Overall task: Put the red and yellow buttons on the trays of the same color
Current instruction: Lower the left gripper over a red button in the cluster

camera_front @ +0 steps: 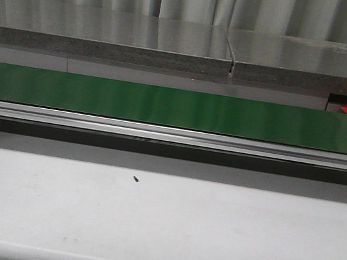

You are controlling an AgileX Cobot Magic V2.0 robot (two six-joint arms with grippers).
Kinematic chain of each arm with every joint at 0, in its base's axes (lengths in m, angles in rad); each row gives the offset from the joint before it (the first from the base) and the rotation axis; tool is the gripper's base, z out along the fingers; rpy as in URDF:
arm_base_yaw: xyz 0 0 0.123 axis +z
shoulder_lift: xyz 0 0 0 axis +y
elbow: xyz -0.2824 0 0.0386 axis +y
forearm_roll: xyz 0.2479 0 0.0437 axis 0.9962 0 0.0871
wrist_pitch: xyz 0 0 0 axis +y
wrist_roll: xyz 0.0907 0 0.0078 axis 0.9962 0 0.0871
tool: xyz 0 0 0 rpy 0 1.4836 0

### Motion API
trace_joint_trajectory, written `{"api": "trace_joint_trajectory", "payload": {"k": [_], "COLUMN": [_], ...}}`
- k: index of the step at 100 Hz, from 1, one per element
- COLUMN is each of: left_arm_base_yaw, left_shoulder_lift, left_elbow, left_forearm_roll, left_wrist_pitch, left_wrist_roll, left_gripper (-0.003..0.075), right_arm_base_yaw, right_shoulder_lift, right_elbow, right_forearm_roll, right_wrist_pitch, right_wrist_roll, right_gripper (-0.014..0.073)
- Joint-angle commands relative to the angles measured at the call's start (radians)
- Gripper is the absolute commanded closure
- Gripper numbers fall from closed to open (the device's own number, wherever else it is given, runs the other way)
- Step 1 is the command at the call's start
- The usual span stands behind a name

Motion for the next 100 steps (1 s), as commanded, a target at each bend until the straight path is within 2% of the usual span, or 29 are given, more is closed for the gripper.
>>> {"api": "trace_joint_trajectory", "payload": {"k": [1,30,50,61,74,100], "left_arm_base_yaw": [0.000,0.000,0.000,0.000,0.000,0.000], "left_shoulder_lift": [-0.034,-0.034,-0.034,-0.032,-0.005,0.202], "left_elbow": [0.007,0.007,0.007,-0.014,-0.067,-0.278], "left_forearm_roll": [0.000,0.000,0.000,-0.037,-0.151,-0.159], "left_wrist_pitch": [-0.072,-0.072,-0.154,-0.155,-0.090,0.163], "left_wrist_roll": [-0.009,-0.009,-0.009,-0.009,-0.009,-0.009], "left_gripper": [0.0739,0.0739,0.0739,0.0739,0.0739,0.0739], "right_arm_base_yaw": [-0.005,-0.005,-0.005,-0.005,-0.005,-0.005], "right_shoulder_lift": [-0.006,-0.006,-0.006,-0.006,-0.006,-0.006], "right_elbow": [0.000,0.000,0.000,0.000,0.000,0.000], "right_forearm_roll": [-0.009,-0.009,-0.009,-0.009,-0.009,-0.009], "right_wrist_pitch": [-0.086,-0.086,-0.086,-0.086,-0.086,-0.086], "right_wrist_roll": [-0.002,-0.002,-0.002,-0.002,-0.002,-0.002], "right_gripper": [0.0655,0.0655,0.0655,0.0655,0.0655,0.0655]}}
